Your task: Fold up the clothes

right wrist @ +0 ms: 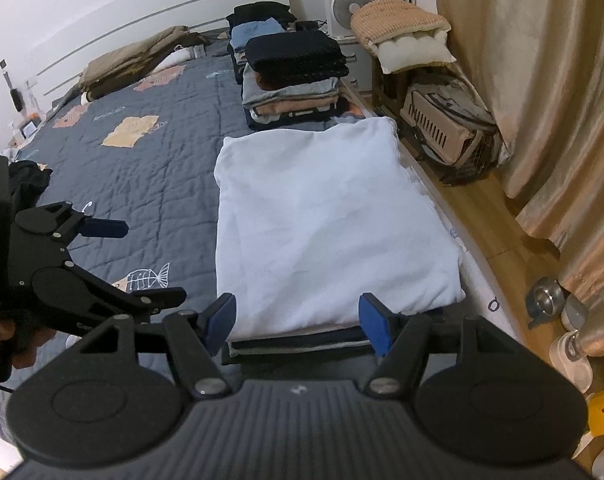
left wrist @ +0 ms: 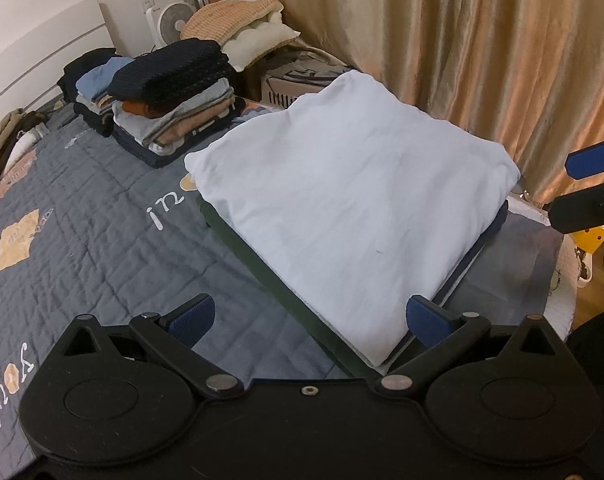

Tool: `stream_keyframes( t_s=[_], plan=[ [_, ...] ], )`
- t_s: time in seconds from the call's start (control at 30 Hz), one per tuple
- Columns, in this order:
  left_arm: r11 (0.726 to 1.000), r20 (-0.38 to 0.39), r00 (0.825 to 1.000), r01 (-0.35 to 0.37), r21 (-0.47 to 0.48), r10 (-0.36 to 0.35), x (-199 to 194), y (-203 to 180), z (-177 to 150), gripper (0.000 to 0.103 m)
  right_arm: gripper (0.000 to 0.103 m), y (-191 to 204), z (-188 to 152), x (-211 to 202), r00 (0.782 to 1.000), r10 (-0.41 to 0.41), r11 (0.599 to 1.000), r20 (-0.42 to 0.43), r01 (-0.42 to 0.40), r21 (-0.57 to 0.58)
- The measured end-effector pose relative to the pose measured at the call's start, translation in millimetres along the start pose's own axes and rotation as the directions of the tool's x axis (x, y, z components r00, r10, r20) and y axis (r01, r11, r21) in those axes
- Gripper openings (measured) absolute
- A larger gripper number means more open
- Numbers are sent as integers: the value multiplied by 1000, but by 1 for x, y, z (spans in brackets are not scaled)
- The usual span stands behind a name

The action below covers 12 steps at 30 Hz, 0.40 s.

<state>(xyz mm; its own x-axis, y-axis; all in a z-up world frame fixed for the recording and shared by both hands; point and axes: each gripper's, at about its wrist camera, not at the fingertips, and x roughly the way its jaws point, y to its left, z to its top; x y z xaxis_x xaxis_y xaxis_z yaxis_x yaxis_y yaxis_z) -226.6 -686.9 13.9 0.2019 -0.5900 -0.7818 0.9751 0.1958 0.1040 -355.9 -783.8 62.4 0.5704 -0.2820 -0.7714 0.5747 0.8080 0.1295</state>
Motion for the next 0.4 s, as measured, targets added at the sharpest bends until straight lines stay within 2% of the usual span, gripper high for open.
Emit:
stream_keyframes(
  t_s=[0.4],
  plan=[
    [999,23,1000,-3,32,2,-6,-3,-4,103,67,4,-3,0,1000,-2,1000,-1,2,-7]
  ],
)
